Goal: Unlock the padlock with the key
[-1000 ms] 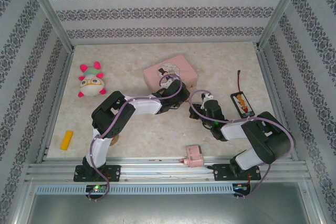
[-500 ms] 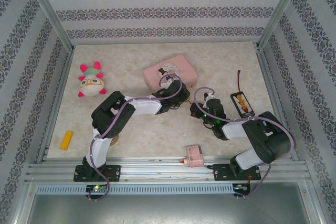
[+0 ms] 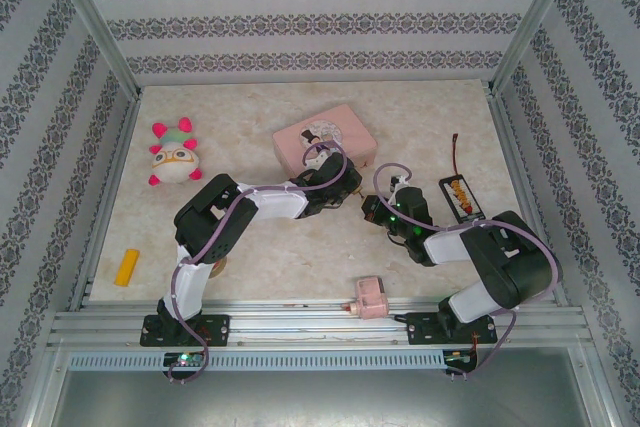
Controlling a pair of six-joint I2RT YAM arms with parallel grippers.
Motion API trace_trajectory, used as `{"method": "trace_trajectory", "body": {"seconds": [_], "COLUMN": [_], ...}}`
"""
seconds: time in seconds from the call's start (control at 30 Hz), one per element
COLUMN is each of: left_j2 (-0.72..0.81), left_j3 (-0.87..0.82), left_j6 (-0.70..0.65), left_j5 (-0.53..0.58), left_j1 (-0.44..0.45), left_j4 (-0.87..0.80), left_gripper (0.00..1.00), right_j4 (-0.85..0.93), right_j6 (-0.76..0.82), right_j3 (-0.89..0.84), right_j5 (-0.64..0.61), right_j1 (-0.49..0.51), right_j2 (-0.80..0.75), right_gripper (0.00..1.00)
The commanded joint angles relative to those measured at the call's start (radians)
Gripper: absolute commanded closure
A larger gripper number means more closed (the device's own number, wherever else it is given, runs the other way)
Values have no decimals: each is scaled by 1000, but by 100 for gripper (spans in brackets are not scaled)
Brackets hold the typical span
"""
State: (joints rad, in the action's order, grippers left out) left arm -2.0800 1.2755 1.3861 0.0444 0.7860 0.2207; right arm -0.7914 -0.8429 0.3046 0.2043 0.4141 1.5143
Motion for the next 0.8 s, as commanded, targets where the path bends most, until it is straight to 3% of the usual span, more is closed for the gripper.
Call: {"method": "trace_trajectory", "body": {"seconds": [0.0, 0.77], "left_j2": [-28, -33], "left_j3": [-29, -39], "left_j6": [183, 189], "left_j5": [-123, -127], "left_j1": [33, 47], "left_j4": [15, 34], "left_gripper": [93, 93], "right_j4": [-67, -75], "right_j6": [-7, -32], "right_j3": [22, 59], "right_j5": [0, 48], "right_j1": [-5, -33], "right_j2": [11, -17], "right_gripper": [100, 100]}}
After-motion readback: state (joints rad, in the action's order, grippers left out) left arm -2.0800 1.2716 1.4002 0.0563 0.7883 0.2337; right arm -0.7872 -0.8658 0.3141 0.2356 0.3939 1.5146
